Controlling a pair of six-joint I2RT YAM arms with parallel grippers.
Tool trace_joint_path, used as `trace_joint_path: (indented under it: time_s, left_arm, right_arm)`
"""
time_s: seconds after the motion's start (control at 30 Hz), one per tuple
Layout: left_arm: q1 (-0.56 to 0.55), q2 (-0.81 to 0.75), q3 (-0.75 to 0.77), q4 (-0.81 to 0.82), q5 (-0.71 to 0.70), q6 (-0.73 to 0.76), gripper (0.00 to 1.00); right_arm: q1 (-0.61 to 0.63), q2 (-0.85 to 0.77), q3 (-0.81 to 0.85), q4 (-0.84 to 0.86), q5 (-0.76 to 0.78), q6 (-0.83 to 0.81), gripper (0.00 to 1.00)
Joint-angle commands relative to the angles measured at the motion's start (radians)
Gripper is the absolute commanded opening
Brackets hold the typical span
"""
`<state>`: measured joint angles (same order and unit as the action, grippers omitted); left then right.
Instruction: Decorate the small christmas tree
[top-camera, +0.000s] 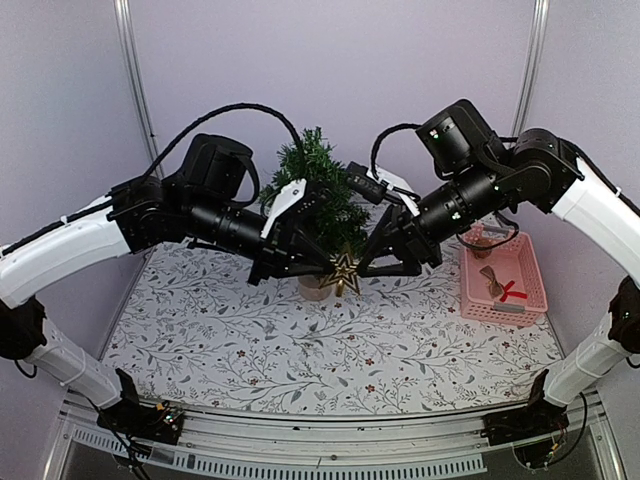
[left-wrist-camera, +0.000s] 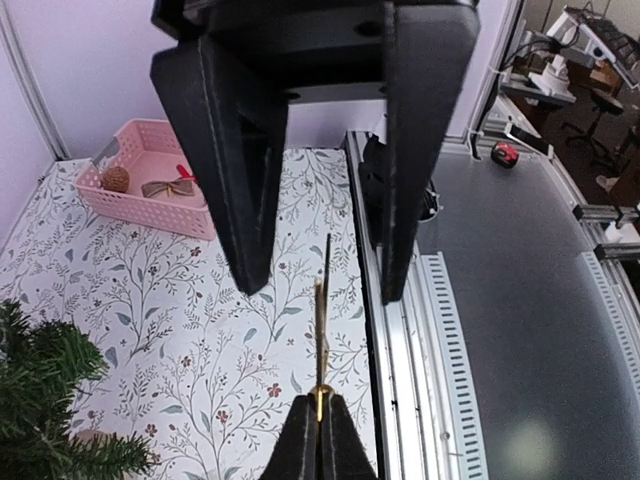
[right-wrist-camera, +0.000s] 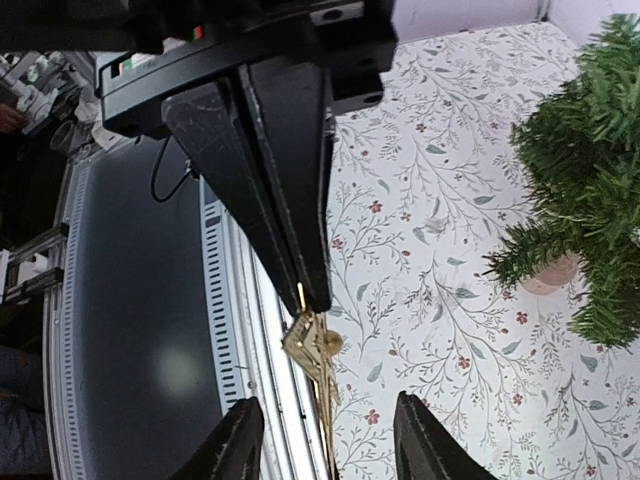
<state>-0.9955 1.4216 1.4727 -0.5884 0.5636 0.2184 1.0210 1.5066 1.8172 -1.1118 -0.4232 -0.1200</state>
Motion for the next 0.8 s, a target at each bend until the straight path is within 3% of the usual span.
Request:
trace_joint_path:
  time_s: [0.0, 0.07, 0.2, 0.43, 0.6, 0.77]
  left_arm:
    - [0.086, -0.111, -0.096, 0.175, -0.008, -0.105, 0.00]
    - [0.156, -0.161, -0.136, 0.266, -0.019, -0.168, 0.00]
    - [0.258, -0.218, -0.160, 0.413, -0.116, -0.247, 0.00]
    - [0.404, -0.203, -0.112, 0.634, -0.390, -0.452, 0.00]
    - [0.416, -0.146, -0.115, 0.768, -0.543, -0.515, 0.00]
    - [0.414, -0.075, -0.104, 0.851, -0.538, -0.553, 0.00]
  right_arm:
    - [-0.012, -0.045, 0.029, 0.131, 0.077, 0.063, 0.59]
    - [-0.037, -0.085, -0.005, 0.251, 0.093, 0.106, 0.73]
    - [-0.128, -0.155, -0.085, 0.464, 0.107, 0.191, 0.83]
    - [-0.260, -0.162, -0.170, 0.685, 0.146, 0.217, 0.84]
    - [-0.321, -0.124, -0.192, 0.766, 0.165, 0.212, 0.81]
    - [-0.348, -0.069, -0.174, 0.801, 0.137, 0.204, 0.79]
